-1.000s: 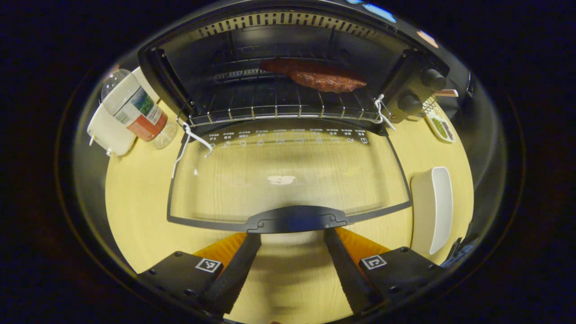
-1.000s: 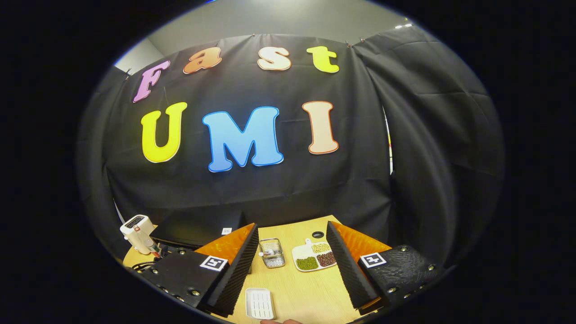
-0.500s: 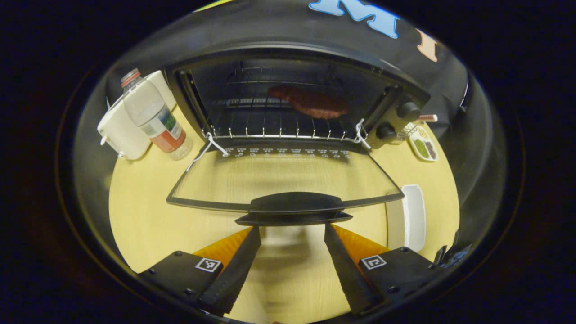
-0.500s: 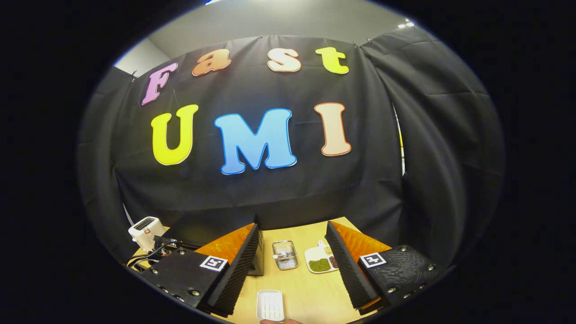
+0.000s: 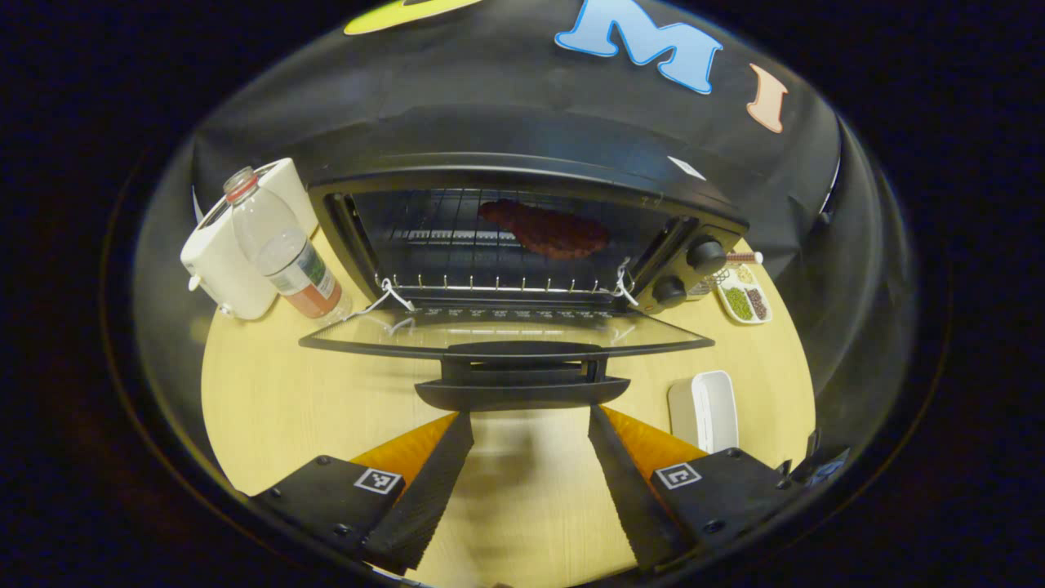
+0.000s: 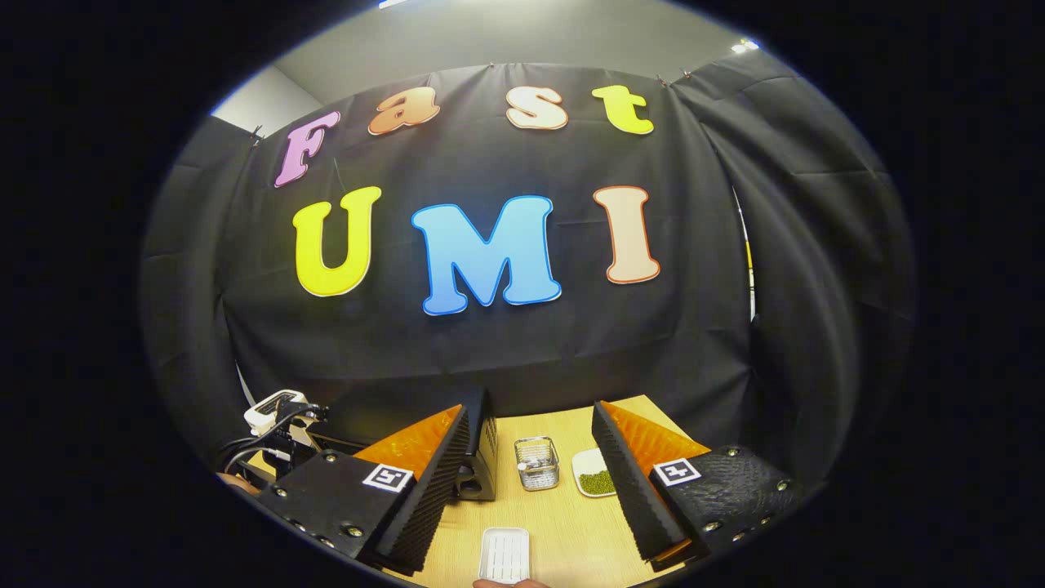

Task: Open the electric oven with the left hand, put the food in, and close the electric oven.

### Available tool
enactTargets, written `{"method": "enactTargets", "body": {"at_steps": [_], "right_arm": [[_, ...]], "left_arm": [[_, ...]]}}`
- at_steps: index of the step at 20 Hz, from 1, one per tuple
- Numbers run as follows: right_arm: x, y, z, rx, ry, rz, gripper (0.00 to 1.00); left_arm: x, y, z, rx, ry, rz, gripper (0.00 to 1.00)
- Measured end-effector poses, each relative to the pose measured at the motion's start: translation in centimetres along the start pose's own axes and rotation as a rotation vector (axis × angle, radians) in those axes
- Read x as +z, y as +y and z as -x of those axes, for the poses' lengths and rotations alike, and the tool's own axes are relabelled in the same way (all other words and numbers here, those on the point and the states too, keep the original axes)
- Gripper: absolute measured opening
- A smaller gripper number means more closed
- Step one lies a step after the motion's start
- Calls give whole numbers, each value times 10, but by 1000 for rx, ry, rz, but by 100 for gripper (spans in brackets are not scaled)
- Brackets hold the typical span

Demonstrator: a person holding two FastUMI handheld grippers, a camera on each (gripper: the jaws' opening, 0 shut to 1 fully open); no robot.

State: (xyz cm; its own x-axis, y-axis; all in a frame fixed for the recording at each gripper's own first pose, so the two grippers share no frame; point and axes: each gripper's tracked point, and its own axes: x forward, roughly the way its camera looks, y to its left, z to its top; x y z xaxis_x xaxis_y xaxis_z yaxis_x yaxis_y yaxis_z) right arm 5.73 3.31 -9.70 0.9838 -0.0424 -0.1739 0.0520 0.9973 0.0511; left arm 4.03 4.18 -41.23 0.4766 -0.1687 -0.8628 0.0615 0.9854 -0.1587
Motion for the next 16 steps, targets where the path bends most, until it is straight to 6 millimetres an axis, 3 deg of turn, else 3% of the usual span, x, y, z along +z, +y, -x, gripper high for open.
{"method": "enactTargets", "body": {"at_steps": [2, 4, 7, 8, 9, 10, 12, 15, 16], "right_arm": [[-2, -3, -1, -4, 6, -4, 92], [-3, -3, -2, -2, 9, -8, 92], [-3, -6, -1, 6, 7, -5, 92], [-5, -6, 0, 11, 9, -6, 92], [-5, -9, 1, 15, 12, -7, 92], [-5, -9, 2, 20, 13, -9, 92], [-6, -12, 3, 27, 10, -9, 92], [-4, -17, 7, 41, 7, -2, 92], [-3, -18, 7, 47, 7, 4, 92]], "left_arm": [[3, -3, 1, -14, 0, 26, 97], [9, -4, 2, -21, -9, 45, 93], [22, -3, 7, -16, -48, 33, 93], [27, -2, 10, -8, -66, 23, 97], [32, 0, 15, 3, -82, 16, 93], [38, -1, 20, 4, -93, 20, 97], [48, -2, 33, -1, -125, 42, 93], [52, -2, 52, 14, -179, 32, 100], [57, -8, 60, 19, -213, 20, 97]]}}
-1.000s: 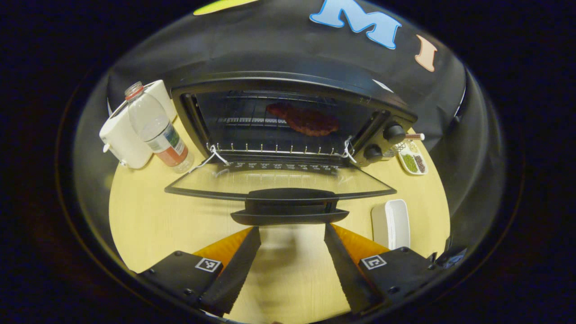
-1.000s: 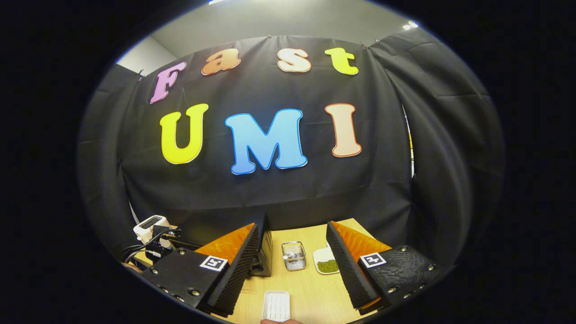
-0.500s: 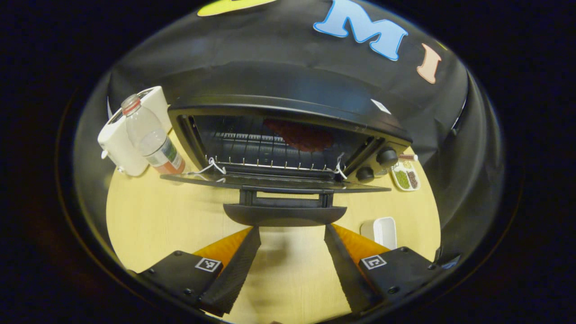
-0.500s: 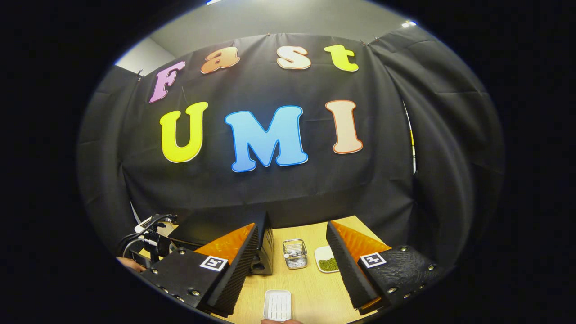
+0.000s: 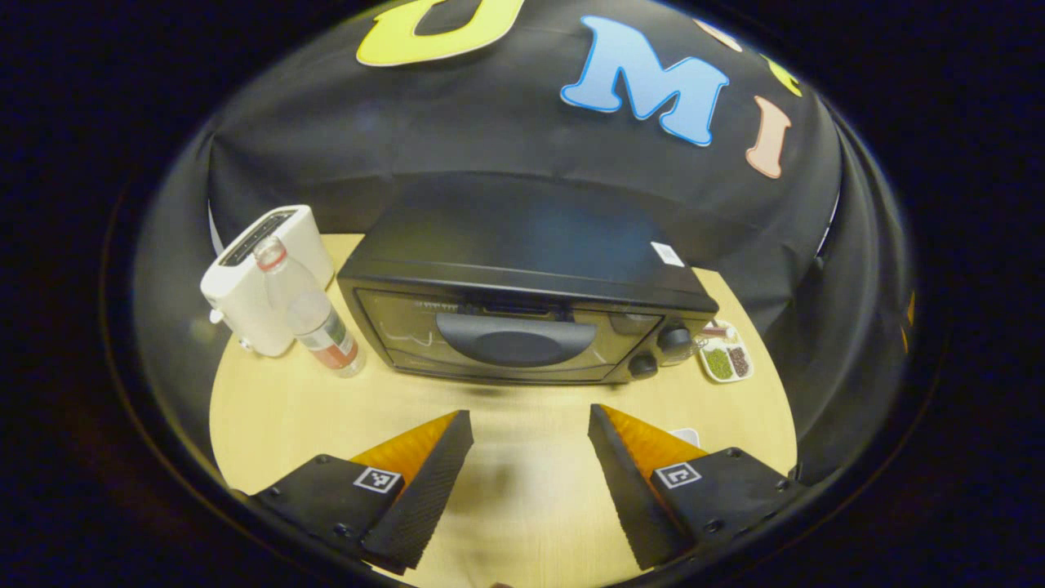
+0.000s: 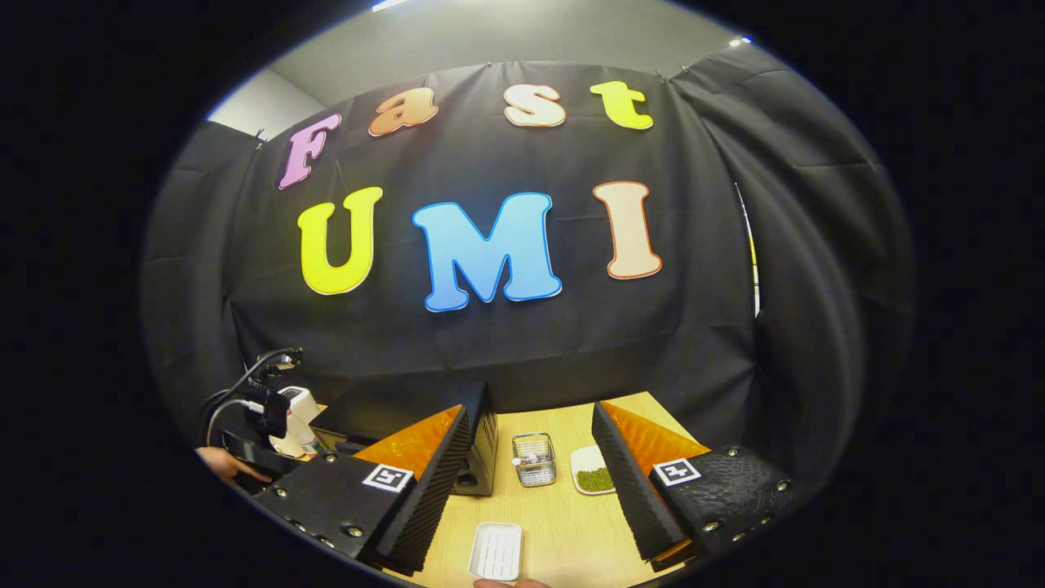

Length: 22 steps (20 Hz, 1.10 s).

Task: Open the electric oven with the left hand, put the food in, and close the electric oven.

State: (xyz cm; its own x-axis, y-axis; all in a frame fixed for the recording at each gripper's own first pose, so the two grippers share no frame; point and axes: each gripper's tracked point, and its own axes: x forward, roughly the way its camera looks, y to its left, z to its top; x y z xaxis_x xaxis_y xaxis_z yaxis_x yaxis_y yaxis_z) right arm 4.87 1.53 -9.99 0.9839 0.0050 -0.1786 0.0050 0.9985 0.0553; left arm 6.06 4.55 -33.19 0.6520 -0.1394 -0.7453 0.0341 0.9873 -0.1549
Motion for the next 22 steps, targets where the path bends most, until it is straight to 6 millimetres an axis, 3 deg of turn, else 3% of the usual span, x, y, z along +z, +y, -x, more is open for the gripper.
{"method": "enactTargets", "body": {"at_steps": [4, 8, 10, 11, 14, 17, 22], "right_arm": [[9, -1, -1, 40, -2, 10, 92], [36, 4, -4, 79, -46, 1, 92], [54, 15, -2, 116, -79, 2, 92], [60, 20, -1, 138, -87, 6, 91], [78, 34, 8, 165, -115, 8, 91], [93, 42, 20, 153, -148, 8, 91], [100, 56, 33, 146, -155, 17, 92]], "left_arm": [[46, -25, 55, 20, -244, -53, 97], [112, -51, 147, 25, -587, -66, 96], [131, -58, 185, 49, -681, -86, 92], [134, -60, 198, 61, -699, -85, 100], [144, -74, 232, 32, -757, -46, 100], [148, -65, 258, 32, -785, -51, 100], [141, -38, 278, 38, -787, -68, 100]]}}
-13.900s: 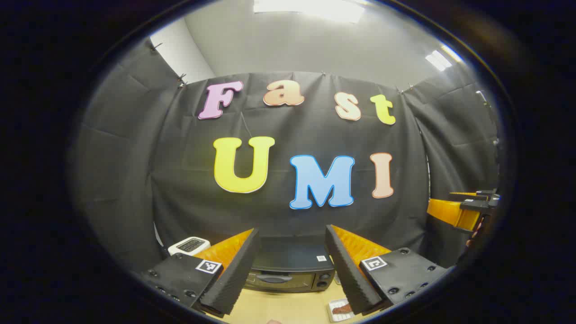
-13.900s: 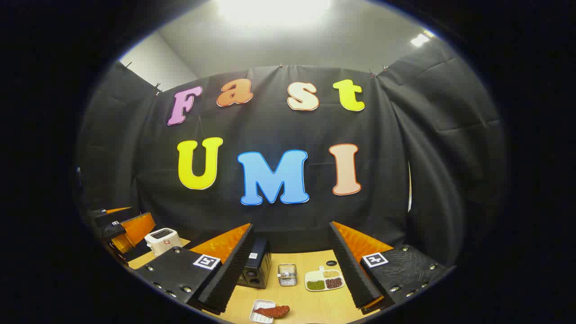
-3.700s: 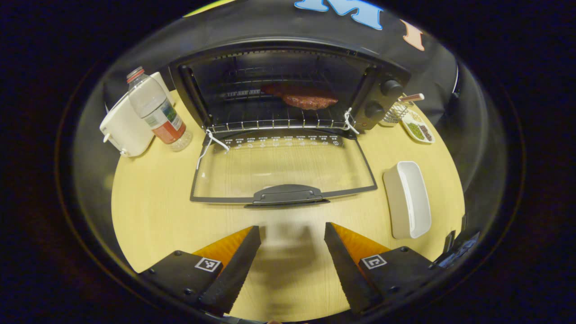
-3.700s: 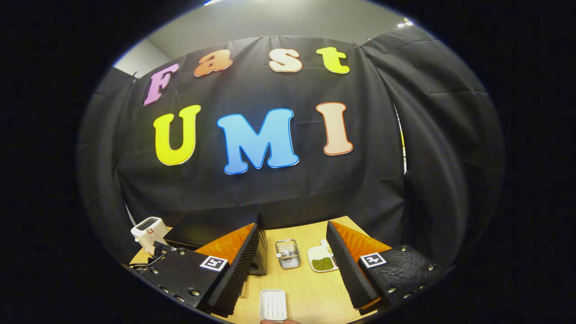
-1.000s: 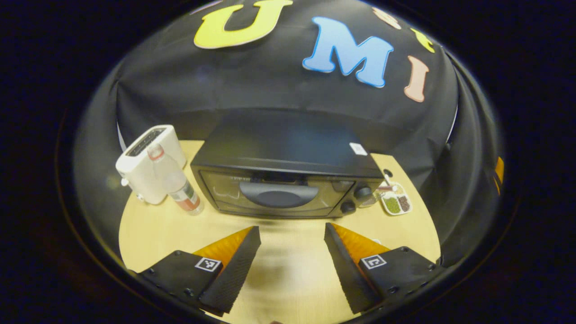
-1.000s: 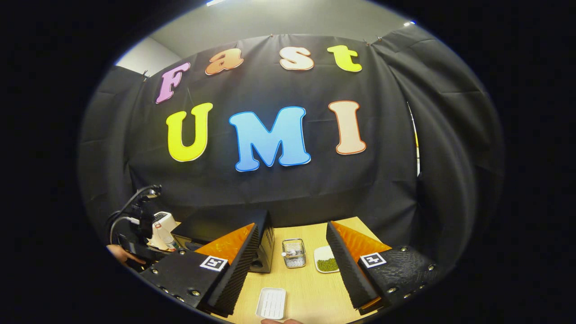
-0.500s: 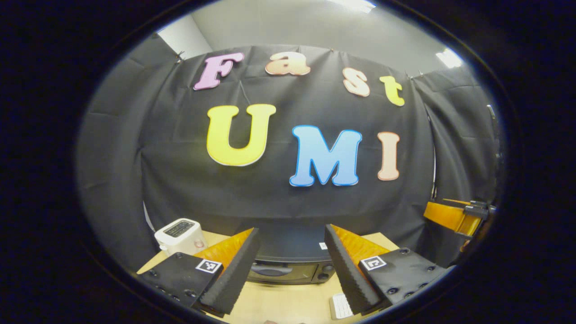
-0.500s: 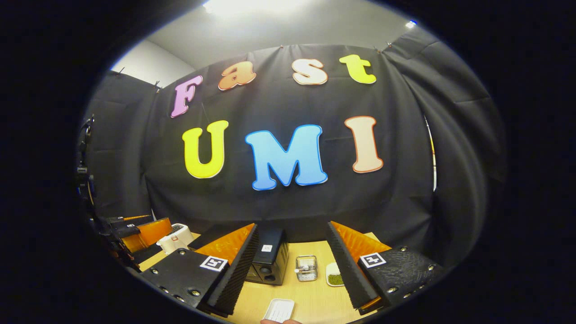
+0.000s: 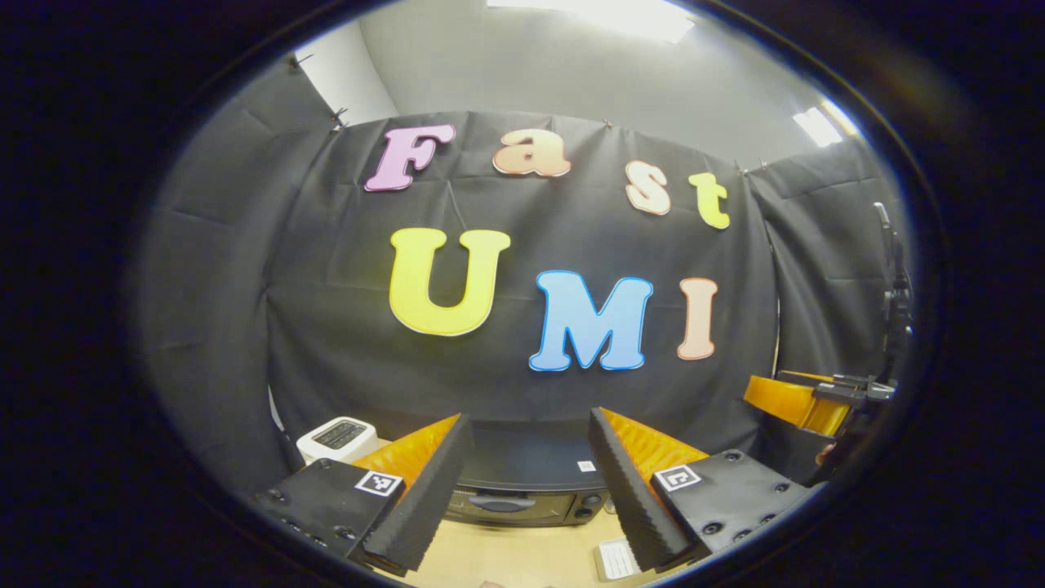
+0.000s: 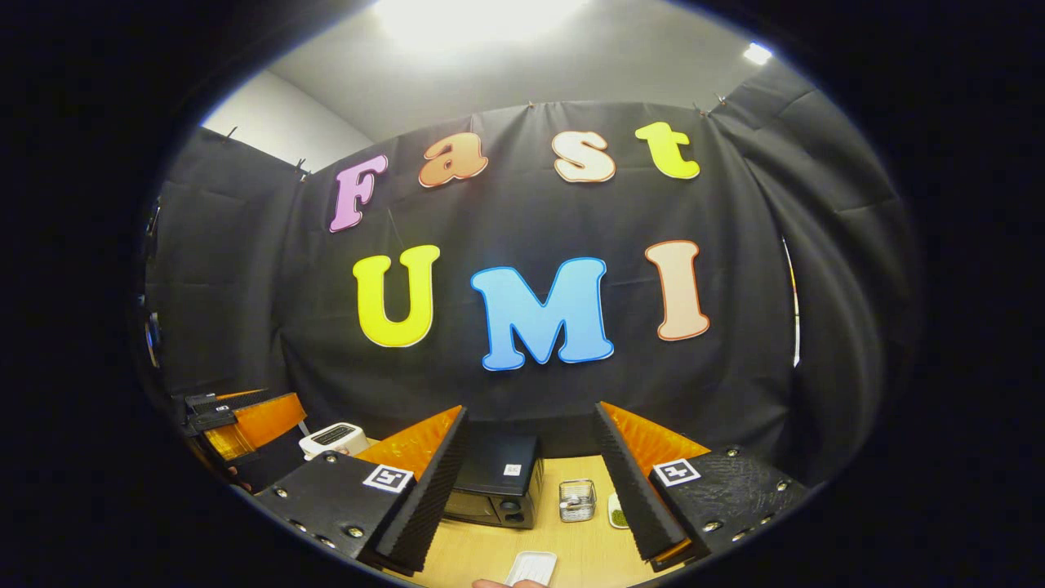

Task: Open the electric oven with the left hand, put the food in, and close the electric oven.

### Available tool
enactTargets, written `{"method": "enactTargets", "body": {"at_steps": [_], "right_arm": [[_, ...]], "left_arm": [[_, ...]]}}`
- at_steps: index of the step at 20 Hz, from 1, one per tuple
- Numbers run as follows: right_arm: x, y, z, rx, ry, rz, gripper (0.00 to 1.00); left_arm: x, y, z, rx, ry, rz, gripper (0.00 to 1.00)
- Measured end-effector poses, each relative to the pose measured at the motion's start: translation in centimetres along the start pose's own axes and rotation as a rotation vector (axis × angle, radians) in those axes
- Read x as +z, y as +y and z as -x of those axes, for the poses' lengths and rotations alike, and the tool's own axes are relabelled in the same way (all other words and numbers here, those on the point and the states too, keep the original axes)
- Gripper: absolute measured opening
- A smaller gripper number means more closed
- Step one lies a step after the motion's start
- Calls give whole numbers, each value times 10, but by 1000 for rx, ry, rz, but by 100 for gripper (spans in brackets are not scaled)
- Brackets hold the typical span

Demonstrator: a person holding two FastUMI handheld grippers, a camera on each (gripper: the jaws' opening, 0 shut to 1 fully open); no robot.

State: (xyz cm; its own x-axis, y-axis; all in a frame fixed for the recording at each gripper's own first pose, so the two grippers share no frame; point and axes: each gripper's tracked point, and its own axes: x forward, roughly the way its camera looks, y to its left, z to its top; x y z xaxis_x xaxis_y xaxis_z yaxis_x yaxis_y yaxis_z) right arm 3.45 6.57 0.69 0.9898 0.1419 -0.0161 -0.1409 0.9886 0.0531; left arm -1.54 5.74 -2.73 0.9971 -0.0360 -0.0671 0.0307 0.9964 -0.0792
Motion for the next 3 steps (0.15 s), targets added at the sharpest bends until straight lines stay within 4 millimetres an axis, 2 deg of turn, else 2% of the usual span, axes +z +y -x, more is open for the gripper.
{"method": "enactTargets", "body": {"at_steps": [3], "right_arm": [[2, 8, 4, -11, -7, -5, 92]], "left_arm": [[1, 15, 11, 9, 6, 16, 100]]}}
